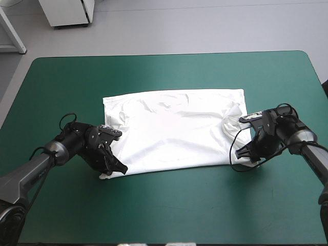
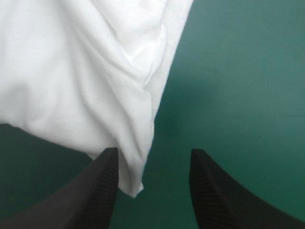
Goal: Fold the cloth
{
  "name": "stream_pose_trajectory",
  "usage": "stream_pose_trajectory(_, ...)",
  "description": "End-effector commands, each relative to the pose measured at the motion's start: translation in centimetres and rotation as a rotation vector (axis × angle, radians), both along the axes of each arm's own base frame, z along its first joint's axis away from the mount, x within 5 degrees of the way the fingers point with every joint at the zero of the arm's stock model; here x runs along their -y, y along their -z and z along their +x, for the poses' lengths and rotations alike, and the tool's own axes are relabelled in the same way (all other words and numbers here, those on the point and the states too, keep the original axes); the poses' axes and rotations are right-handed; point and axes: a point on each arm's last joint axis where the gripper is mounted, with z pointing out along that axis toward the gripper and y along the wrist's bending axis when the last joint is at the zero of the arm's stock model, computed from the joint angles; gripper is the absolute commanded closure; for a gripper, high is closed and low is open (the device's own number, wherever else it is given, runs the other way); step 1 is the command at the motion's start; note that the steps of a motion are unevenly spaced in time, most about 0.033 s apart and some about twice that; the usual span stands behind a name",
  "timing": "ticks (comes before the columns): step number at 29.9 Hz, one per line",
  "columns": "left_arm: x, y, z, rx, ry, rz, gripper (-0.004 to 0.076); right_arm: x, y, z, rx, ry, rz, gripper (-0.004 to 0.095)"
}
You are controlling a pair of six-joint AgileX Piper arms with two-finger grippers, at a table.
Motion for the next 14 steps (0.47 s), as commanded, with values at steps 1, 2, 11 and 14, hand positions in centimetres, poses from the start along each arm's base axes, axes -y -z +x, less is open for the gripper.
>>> stream_pose_trajectory(1,0.1,0.2,0.7,0.07,0.009,0.008,0.0733,-0.1,-0.3,0.7,0.035,-0.011,0.014,0.0457)
stream_pose_trajectory(2,0.1,0.2,0.7,0.071,0.01,0.01,0.0733,-0.2,-0.1,0.9,0.029,-0.015,0.026,0.0457)
stream_pose_trajectory(11,0.0,0.2,0.6,0.061,0.019,0.024,0.0733,-0.9,1.7,1.5,-0.034,-0.019,0.078,0.0597)
stream_pose_trajectory(14,-0.1,0.2,0.7,0.062,0.021,0.027,0.0733,-1.1,2.1,1.6,-0.049,-0.013,0.091,0.0758)
